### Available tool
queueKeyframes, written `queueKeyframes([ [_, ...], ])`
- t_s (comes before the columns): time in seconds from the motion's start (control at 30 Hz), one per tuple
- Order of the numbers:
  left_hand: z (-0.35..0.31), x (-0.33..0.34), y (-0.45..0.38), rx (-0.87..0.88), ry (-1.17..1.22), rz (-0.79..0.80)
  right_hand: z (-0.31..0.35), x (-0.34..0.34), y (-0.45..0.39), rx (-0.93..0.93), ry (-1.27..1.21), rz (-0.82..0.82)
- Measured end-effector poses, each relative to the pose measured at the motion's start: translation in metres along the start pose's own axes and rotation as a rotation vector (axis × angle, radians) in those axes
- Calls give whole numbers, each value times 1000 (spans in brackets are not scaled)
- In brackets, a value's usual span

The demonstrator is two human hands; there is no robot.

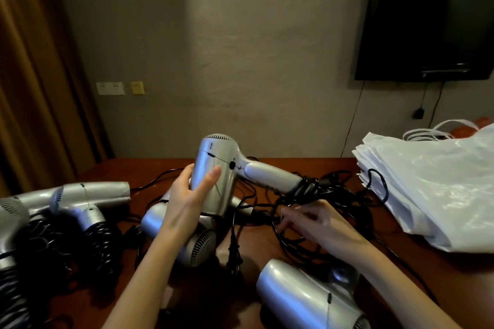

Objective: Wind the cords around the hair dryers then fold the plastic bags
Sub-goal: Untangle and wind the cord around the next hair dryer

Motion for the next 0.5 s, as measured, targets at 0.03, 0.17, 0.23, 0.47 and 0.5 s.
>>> queueKeyframes([
  [0.03,1,1,-1,-14,0,24,-2,-2,2,51,24,5],
  [0.17,2,6,-2,-38,-26,119,8,-14,9,-78,106,45],
  [0.23,-2,8,-1,-17,-56,141,9,-17,12,-181,-49,152],
  [0.47,-1,12,1,11,-279,182,-29,-31,5,143,237,69],
  [0.5,-4,13,2,30,-295,182,-31,-38,7,225,383,-10],
])
Point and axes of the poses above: each hand's wrist, its own y-axis away from the middle knuckle, its own x-axis out of the palm, z = x × y, the point moved 9 cm from there along -y, towards the middle knuckle, and after that the axes turned 13 degrees about z, right-handed, at the moved point
